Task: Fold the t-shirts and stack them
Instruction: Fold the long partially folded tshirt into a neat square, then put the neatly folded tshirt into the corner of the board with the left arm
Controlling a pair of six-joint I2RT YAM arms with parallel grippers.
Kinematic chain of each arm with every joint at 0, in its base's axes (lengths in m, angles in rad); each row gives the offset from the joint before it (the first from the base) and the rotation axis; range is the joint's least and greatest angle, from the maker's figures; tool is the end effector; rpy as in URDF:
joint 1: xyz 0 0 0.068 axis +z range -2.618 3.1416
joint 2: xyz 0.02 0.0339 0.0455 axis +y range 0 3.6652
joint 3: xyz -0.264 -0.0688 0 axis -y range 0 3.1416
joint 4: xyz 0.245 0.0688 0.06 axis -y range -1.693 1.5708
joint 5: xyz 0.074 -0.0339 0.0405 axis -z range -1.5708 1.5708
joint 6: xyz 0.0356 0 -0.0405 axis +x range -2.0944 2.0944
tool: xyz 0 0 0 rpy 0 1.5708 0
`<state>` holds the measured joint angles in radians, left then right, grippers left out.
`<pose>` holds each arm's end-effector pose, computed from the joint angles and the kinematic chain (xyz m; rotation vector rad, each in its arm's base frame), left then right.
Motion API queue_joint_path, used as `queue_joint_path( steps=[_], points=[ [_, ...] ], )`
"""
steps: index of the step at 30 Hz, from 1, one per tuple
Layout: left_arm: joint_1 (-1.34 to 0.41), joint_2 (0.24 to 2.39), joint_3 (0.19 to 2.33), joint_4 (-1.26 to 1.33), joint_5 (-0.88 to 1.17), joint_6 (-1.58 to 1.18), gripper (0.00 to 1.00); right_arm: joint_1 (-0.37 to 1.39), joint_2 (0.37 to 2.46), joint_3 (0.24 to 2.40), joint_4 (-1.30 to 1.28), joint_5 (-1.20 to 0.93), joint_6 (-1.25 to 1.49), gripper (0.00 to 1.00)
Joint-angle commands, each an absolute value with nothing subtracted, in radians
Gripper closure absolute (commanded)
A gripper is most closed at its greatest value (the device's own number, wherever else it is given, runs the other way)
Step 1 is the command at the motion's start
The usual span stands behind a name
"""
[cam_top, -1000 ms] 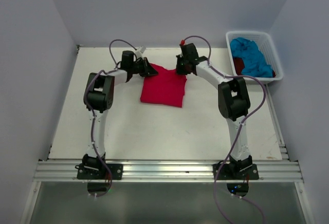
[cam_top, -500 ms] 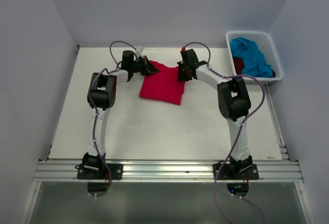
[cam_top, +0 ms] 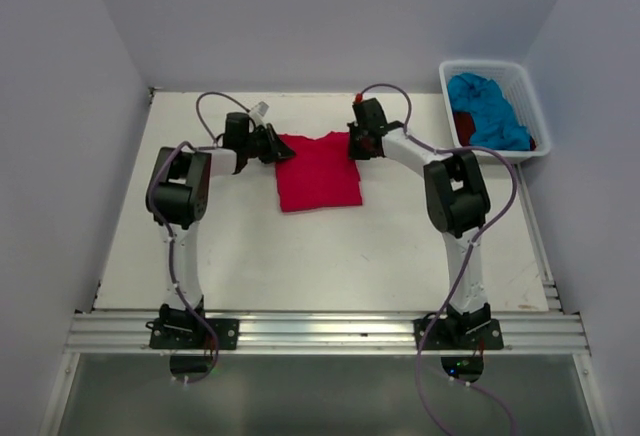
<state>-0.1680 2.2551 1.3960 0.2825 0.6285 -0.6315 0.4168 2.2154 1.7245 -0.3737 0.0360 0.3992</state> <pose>0.4683 -0.1006 0.1157 -0.1281 2.2361 -1.1261 0.4523 0.1989 0.1786 -0.0053 2.4609 0.3192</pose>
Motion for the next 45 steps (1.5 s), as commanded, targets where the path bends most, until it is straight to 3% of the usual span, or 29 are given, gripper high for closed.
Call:
queue_joint_path(
  steps=[1, 9, 10, 12, 13, 18, 24, 32, 40, 45],
  points=[
    [-0.163, 2.119, 1.254, 0.299, 0.548, -0.581, 1.00, 0.414, 2.071, 1.611, -0.313, 0.060, 0.385, 1.00],
    [-0.204, 1.866, 1.079, 0.240, 0.499, -0.511, 1.00, 0.436, 1.922, 1.439, -0.253, 0.005, 0.388, 1.00],
    [-0.218, 1.773, 1.062, 0.212, 0.464, -0.496, 0.88, 0.451, 1.902, 1.436, -0.259, 0.003, 0.382, 1.00],
    [-0.254, 1.677, 0.998, 0.161, 0.378, -0.474, 0.84, 0.469, 1.846, 1.422, -0.278, 0.003, 0.368, 1.00],
    [-0.267, 1.590, 0.979, 0.134, 0.338, -0.476, 0.70, 0.491, 1.827, 1.417, -0.284, 0.003, 0.364, 1.00],
    [-0.334, 1.372, 0.792, 0.009, 0.140, -0.518, 0.37, 0.563, 1.830, 1.478, -0.385, -0.049, 0.310, 1.00],
    [-0.336, 1.339, 0.660, -0.055, 0.054, -0.549, 0.24, 0.574, 1.960, 1.618, -0.465, -0.114, 0.305, 1.00],
    [-0.331, 1.430, 0.598, 0.124, 0.093, -0.568, 0.17, 0.575, 2.020, 1.643, -0.457, -0.120, 0.314, 1.00],
    [-0.209, 1.607, 0.514, 0.474, 0.305, -0.659, 0.17, 0.575, 2.022, 1.617, -0.462, -0.118, 0.305, 1.00],
    [-0.161, 1.784, 0.570, 0.640, 0.472, -0.765, 0.16, 0.583, 1.982, 1.582, -0.463, -0.103, 0.295, 1.00]
  ],
)
